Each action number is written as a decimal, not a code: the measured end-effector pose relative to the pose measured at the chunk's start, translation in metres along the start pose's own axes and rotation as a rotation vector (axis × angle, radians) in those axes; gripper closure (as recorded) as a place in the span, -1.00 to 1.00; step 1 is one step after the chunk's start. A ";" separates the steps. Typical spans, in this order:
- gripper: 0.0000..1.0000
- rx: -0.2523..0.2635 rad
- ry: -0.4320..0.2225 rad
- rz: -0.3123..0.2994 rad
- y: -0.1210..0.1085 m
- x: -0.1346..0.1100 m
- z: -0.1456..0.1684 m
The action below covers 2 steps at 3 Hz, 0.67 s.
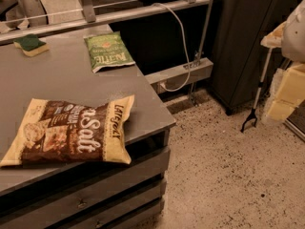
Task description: Pick green jalapeno chip bag
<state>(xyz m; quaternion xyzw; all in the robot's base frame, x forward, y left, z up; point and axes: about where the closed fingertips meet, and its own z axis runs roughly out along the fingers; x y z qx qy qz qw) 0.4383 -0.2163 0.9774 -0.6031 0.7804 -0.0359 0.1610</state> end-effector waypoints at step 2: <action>-1.00 0.014 -0.028 -0.018 -0.007 -0.009 0.007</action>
Offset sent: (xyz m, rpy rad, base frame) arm 0.0268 0.0168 -0.0130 0.0456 -0.0379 0.0533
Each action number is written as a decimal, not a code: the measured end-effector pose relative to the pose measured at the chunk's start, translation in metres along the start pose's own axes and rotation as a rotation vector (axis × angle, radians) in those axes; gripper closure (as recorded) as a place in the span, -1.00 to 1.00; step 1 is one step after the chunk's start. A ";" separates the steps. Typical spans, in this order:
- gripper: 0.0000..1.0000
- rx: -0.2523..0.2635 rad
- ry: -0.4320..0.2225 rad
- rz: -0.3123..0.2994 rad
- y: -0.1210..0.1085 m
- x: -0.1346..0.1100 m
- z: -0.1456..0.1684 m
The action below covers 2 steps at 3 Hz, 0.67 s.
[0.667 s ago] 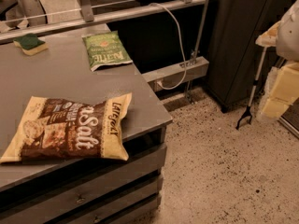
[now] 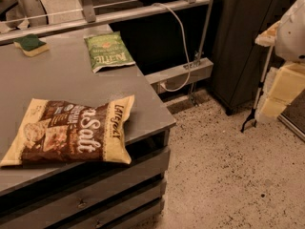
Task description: Pick green jalapeno chip bag
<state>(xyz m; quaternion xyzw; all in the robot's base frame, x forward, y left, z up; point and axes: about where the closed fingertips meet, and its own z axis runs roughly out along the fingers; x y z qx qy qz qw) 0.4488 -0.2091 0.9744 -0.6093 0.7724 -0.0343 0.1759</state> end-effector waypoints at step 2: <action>-1.00 0.030 -0.227 -0.007 -0.074 -0.072 0.069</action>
Offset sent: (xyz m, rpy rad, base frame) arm 0.1847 0.1031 -0.0468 0.3603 -0.1429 0.0939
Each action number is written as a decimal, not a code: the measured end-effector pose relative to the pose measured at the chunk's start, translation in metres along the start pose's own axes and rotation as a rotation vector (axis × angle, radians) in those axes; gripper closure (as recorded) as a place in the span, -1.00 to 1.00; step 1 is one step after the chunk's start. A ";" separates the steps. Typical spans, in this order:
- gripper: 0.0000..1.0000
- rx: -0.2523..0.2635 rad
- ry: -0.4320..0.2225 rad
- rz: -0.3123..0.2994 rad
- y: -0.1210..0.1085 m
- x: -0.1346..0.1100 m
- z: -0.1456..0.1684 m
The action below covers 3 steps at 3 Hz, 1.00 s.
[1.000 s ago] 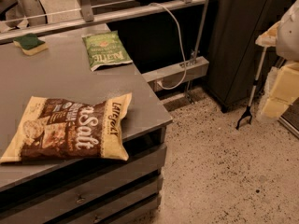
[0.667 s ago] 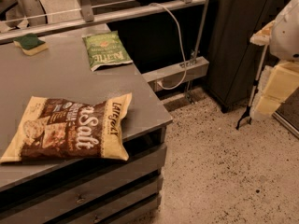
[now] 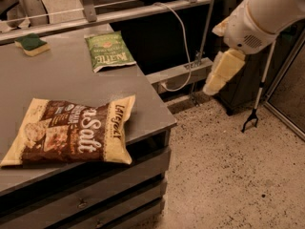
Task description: Pick green jalapeno chip bag
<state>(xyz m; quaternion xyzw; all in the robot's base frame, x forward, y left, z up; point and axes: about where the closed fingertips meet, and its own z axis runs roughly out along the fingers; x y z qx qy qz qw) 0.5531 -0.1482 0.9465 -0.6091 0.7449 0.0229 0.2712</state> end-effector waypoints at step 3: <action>-1.00 -0.055 -0.269 0.087 -0.053 -0.079 0.093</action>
Offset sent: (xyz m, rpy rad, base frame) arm 0.1362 0.1441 -0.0318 0.4652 0.0260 0.0328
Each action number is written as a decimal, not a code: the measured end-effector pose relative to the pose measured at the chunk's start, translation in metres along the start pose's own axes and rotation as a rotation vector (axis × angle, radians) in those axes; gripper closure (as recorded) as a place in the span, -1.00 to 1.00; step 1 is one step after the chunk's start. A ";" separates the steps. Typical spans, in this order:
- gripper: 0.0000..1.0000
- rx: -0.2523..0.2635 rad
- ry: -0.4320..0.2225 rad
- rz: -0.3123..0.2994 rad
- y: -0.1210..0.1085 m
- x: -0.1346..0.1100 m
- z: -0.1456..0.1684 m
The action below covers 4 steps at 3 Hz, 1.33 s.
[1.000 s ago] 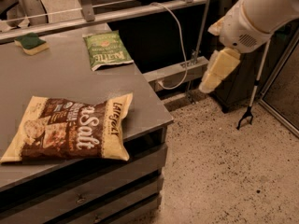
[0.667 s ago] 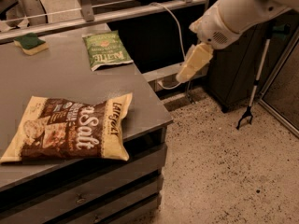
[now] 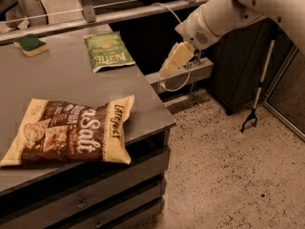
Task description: Pick green jalapeno chip bag
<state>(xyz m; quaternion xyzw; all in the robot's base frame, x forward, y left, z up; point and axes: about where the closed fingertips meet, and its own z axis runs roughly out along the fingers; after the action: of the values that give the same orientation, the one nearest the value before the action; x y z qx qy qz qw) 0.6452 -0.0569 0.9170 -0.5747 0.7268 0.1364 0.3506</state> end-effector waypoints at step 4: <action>-1.00 -0.034 -0.248 -0.092 -0.040 -0.098 0.123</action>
Offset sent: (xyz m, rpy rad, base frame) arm 0.0542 0.1143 -0.0049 0.1845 -0.1055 0.1286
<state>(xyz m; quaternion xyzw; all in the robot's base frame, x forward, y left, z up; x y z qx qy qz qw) 0.7353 0.0776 0.9026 -0.5920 0.6484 0.2024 0.4337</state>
